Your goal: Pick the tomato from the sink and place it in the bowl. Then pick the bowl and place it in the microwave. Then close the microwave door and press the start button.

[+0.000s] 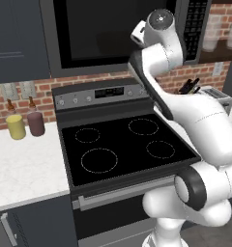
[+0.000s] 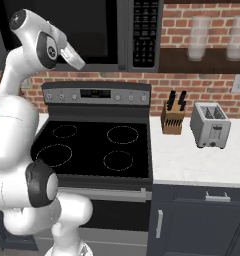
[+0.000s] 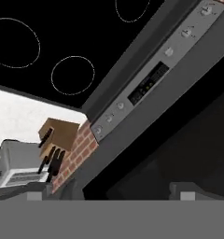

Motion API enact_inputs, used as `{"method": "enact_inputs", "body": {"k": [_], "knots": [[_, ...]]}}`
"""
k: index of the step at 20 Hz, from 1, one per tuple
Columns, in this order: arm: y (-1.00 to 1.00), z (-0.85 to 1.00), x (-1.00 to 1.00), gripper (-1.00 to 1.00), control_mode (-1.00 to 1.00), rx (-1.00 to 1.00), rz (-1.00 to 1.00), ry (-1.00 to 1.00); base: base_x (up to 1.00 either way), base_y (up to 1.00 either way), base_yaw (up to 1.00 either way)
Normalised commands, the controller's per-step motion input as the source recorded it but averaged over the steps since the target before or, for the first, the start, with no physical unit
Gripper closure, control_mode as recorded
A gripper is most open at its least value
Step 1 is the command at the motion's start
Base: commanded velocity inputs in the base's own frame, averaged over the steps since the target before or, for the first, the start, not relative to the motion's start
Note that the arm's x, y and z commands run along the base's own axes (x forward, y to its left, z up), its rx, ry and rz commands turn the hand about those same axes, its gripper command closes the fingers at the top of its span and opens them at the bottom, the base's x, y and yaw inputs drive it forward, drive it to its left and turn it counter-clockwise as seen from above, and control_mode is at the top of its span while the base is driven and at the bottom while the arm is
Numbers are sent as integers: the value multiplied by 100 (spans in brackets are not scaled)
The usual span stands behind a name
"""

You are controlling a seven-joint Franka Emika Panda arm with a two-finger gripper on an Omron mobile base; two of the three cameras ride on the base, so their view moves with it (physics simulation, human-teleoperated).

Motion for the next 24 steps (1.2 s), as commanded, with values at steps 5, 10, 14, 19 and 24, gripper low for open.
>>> {"method": "enact_inputs", "body": {"k": [5,10,14,19,24], "knots": [[-26,-3,-100,-100,-100,27,27,-18,0,0,0],[-61,11,-74,-100,-100,43,14,-16,0,0,0],[-78,9,-46,-100,-100,45,5,-9,0,0,0],[-82,9,-6,-100,-100,42,0,-2,0,0,0],[-74,1,0,-100,-100,36,0,0,0,0,0]]}}
